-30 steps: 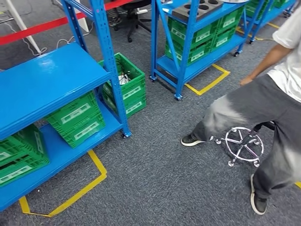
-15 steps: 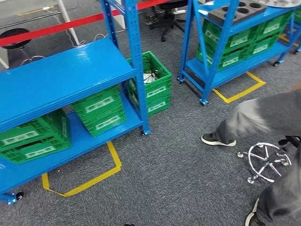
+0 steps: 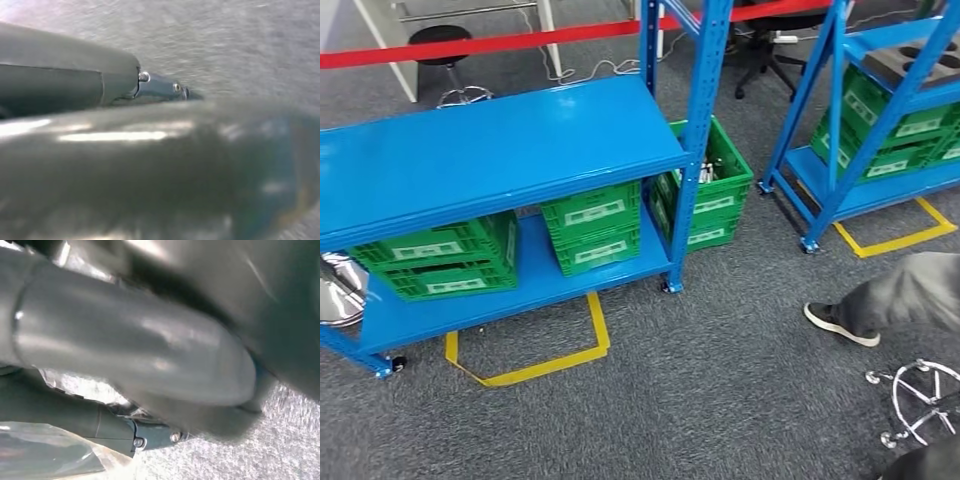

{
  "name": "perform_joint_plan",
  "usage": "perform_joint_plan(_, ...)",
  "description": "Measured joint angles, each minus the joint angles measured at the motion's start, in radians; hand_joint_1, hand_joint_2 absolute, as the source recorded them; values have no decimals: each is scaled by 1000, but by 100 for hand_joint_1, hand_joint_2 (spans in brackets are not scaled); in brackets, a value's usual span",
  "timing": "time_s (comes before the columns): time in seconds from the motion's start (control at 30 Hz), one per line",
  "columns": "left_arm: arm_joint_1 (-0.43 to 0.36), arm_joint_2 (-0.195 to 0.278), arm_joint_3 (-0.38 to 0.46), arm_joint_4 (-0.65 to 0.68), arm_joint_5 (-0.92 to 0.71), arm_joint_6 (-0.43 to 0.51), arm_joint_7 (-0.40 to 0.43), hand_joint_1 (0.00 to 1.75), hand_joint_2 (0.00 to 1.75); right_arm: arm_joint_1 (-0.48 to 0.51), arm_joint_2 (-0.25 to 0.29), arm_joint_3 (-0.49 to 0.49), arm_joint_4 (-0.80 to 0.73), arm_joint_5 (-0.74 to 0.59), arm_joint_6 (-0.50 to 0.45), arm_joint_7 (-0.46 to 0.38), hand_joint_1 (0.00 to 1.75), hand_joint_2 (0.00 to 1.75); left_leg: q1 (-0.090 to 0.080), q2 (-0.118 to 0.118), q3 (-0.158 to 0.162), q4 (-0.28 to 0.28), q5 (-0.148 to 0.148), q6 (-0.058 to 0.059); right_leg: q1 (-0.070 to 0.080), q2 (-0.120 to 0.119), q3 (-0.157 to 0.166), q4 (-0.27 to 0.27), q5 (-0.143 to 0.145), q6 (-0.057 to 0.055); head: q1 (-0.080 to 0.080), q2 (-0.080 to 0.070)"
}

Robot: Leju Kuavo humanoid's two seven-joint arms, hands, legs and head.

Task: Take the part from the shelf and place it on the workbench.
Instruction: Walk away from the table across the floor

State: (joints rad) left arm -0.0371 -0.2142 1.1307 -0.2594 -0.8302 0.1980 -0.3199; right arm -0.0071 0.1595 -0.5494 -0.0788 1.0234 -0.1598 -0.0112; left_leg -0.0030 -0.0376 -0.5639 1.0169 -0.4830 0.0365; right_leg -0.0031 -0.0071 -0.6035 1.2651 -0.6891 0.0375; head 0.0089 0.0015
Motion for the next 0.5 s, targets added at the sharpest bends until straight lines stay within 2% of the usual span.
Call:
perform_joint_plan(0.03, -10, 6, -14, 4, -15, -5, 11, 0, 0, -6, 0, -15, -14, -7, 15, 19, 0, 0, 0, -14, 2, 1, -1, -1, -1, 3, 11, -30, 33, 1, 0, 0)
perform_joint_plan(0.1, -21, 15, -34, 8, -38, -1, 61, 0, 0, -9, 0, -38, -34, -13, 25, 39, 0, 0, 0, -37, 6, 4, -3, -6, -7, 22, 55, -148, 109, 2, 1, 0)
perform_joint_plan(0.13, -22, 19, -43, 9, -46, 5, 90, 0, 0, -8, 0, -49, -41, -18, 25, 41, 0, 0, -1, -45, 4, 8, -5, -11, -9, 33, 73, -199, 129, 0, 2, 0)
perform_joint_plan(0.17, -21, 23, -50, 9, -51, 13, 113, 0, 0, -7, 0, -61, -47, -23, 27, 41, 0, 0, -2, -51, 0, 11, -5, -16, -10, 43, 84, -230, 136, -3, 2, 0)
perform_joint_plan(0.23, -16, 30, -56, 11, -58, 28, 139, 0, 0, -5, 0, -83, -59, -28, 43, 41, 0, 0, -1, -58, -8, 13, -4, -26, -9, 47, 90, -245, 132, -14, 1, 0)
perform_joint_plan(0.27, -14, 35, -58, 12, -62, 32, 147, 0, 0, -4, 0, -91, -64, -27, 55, 45, 0, 0, 0, -54, -10, 14, -5, -31, -9, 44, 92, -246, 134, -20, 1, 0)
perform_joint_plan(0.33, -16, 42, -62, 14, -68, 35, 156, 0, 0, -1, 4, -101, -70, -25, 71, 54, 0, 0, 0, -25, -25, 48, -24, -43, -11, 35, 98, -250, 135, -31, -4, 0)
perform_joint_plan(0.4, -22, 46, -68, 15, -71, 35, 157, 0, 0, 1, 10, -109, -72, -25, 81, 63, 0, 0, 1, 9, -77, 156, -72, -54, -11, 21, 106, -251, 130, -40, -11, 0)
perform_joint_plan(0.43, -25, 47, -71, 15, -72, 34, 158, 0, 0, 3, 13, -113, -73, -26, 84, 68, 0, 0, 3, 16, -111, 222, -96, -57, -11, 13, 110, -251, 125, -43, -12, 0)
perform_joint_plan(0.47, -26, 48, -74, 16, -74, 32, 158, 0, 0, 5, 14, -116, -74, -26, 87, 72, 0, 0, 4, 19, -139, 273, -107, -59, -11, 6, 114, -251, 120, -44, -11, 0)
perform_joint_plan(0.5, -26, 49, -77, 17, -77, 30, 158, 0, 0, 7, 15, -119, -75, -26, 89, 74, 0, 0, 5, 20, -153, 293, -100, -59, -11, 1, 118, -251, 114, -44, -11, 0)
